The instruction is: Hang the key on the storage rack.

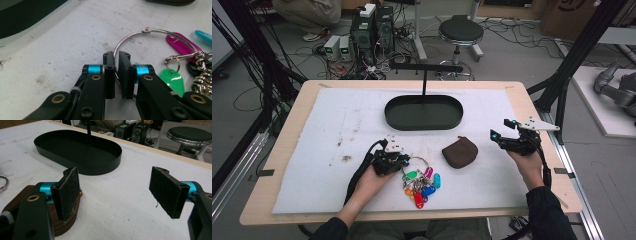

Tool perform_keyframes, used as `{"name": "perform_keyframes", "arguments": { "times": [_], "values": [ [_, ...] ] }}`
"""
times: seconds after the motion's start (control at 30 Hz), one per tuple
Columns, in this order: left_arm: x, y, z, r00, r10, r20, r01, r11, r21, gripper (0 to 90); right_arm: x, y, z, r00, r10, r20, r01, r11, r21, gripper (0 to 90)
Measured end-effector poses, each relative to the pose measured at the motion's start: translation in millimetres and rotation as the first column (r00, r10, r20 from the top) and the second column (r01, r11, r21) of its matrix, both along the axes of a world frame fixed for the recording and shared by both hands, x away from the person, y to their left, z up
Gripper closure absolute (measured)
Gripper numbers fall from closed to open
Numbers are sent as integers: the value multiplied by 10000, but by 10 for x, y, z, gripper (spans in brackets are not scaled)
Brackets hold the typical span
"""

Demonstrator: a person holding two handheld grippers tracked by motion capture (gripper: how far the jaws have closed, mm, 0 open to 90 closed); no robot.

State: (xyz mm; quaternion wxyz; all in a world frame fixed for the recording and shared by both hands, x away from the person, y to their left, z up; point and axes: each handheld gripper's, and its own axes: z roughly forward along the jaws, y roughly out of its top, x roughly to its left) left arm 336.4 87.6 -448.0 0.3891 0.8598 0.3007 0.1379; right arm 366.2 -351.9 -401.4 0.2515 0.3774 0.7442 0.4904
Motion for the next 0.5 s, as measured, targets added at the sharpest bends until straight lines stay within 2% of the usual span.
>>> {"name": "perform_keyframes", "arguments": {
  "times": [0.2, 0.4, 0.5],
  "values": [
    [-2, -14, 12, 10000, 32, 47, -32, 9999, 111, 859, -1, -10, 3, 10000, -20, 61, 20, 10000, 13, 251],
    [28, 29, 15, 9994, 11, -341, -23, 9993, -362, 863, -7, -15, 10, 10000, -31, 94, 30, 10000, 22, 251],
    [30, 45, 28, 9993, -22, -360, -2, 9976, -686, 863, -8, -14, 10, 9999, -41, 92, 41, 10000, 42, 251]
  ]
}}
